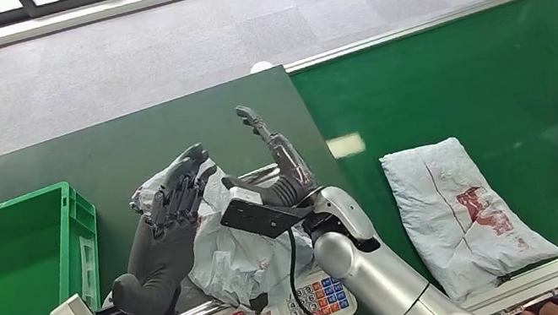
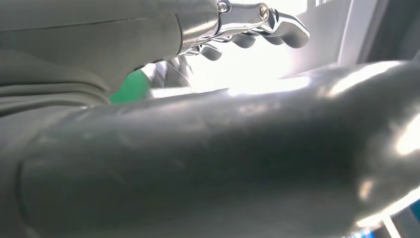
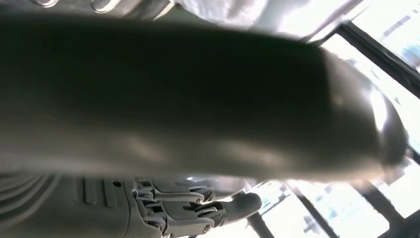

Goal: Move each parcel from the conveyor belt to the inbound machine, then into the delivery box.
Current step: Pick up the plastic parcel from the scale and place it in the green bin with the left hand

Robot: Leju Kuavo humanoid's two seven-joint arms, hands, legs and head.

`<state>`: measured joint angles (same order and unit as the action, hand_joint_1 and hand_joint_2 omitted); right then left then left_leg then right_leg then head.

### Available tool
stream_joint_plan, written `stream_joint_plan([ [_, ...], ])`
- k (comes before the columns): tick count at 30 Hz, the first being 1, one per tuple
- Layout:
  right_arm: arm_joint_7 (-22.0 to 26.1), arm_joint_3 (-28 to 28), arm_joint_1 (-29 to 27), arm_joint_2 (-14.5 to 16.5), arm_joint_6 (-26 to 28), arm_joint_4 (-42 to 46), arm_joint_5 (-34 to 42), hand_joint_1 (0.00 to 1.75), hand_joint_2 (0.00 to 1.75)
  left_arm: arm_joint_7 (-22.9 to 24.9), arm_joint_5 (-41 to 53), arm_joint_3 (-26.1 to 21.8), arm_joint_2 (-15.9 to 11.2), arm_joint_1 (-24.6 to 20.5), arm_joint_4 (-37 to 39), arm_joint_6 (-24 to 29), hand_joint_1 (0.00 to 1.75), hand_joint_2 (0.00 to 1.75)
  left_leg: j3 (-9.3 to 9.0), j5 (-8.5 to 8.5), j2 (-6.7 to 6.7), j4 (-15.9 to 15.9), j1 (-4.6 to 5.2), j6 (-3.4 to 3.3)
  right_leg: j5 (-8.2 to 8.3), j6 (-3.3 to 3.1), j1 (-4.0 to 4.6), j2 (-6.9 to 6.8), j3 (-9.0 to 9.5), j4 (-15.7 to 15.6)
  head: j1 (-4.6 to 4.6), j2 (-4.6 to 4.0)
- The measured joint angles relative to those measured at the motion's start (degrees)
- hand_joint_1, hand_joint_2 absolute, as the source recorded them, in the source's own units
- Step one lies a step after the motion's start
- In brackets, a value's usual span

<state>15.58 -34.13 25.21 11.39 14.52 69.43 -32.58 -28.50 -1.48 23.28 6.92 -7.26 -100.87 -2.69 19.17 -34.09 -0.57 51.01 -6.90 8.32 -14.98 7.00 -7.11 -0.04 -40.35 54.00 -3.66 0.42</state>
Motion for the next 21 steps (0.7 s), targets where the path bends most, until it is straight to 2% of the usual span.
stream_joint_plan([
  [2,4.8,2.7,-3.0,-0.4,1.7,6.3,8.3,0.00,0.00,-0.2,2.6,0.0,0.2,0.6,-0.8,4.7,0.00,1.75,0.00,-0.05,0.00,0.0,0.01,-0.03,-0.03,0.02,0.00,-0.01,0.00,0.0,0.00,-0.01],
  [3,7.4,4.3,-4.8,-0.6,2.4,9.7,12.8,0.00,0.00,0.3,4.0,0.0,0.1,0.8,-1.0,6.1,0.00,1.31,0.00,-0.08,0.00,0.0,0.01,-0.05,-0.05,0.04,0.00,-0.01,0.01,0.0,0.01,-0.01],
  [6,12.3,9.1,-10.7,-1.2,3.5,20.5,19.3,0.00,0.00,4.2,11.5,-0.4,-0.4,0.9,-1.1,6.9,0.00,1.31,-0.02,-0.17,-0.03,0.0,0.02,-0.10,-0.11,0.06,0.00,-0.03,0.01,-0.1,0.00,0.00],
  [7,13.3,10.5,-12.6,-1.4,3.9,23.9,19.2,0.00,0.00,5.8,15.3,-0.7,-0.8,0.7,-0.8,7.0,0.00,1.75,-0.03,-0.20,-0.07,0.0,0.03,-0.11,-0.12,0.07,0.00,-0.02,-0.02,-0.1,0.00,0.00],
  [11,18.1,14.5,-20.8,-2.8,7.3,35.3,17.5,0.00,0.00,14.3,36.0,-0.9,-3.9,-3.9,6.2,9.4,0.00,1.75,-0.06,-0.27,-0.09,0.0,0.04,-0.14,-0.14,0.08,-0.01,-0.03,0.00,-0.1,0.01,-0.01],
  [13,20.1,15.6,-24.0,-3.7,9.2,39.1,17.1,0.00,0.00,16.1,42.3,-0.8,-6.2,-7.3,12.8,11.0,0.00,1.75,-0.09,-0.28,-0.28,0.0,0.05,-0.12,-0.09,0.04,-0.01,0.09,-0.08,-0.1,0.02,-0.01],
  [17,21.4,16.1,-27.3,-5.5,11.2,43.5,17.3,0.00,0.00,15.7,44.3,0.1,-9.8,-13.6,24.8,11.9,0.00,1.75,-0.13,-0.18,-0.37,0.0,0.05,-0.05,0.04,-0.02,-0.02,0.22,-0.10,-0.1,0.01,0.00],
  [21,21.6,16.1,-28.3,-6.6,11.3,45.3,17.5,0.00,0.00,15.5,44.4,1.3,-11.6,-16.9,31.5,11.7,0.00,1.75,-0.12,-0.10,-0.35,0.0,0.04,-0.03,0.10,-0.03,-0.02,0.27,-0.10,-0.1,0.01,-0.01],
])
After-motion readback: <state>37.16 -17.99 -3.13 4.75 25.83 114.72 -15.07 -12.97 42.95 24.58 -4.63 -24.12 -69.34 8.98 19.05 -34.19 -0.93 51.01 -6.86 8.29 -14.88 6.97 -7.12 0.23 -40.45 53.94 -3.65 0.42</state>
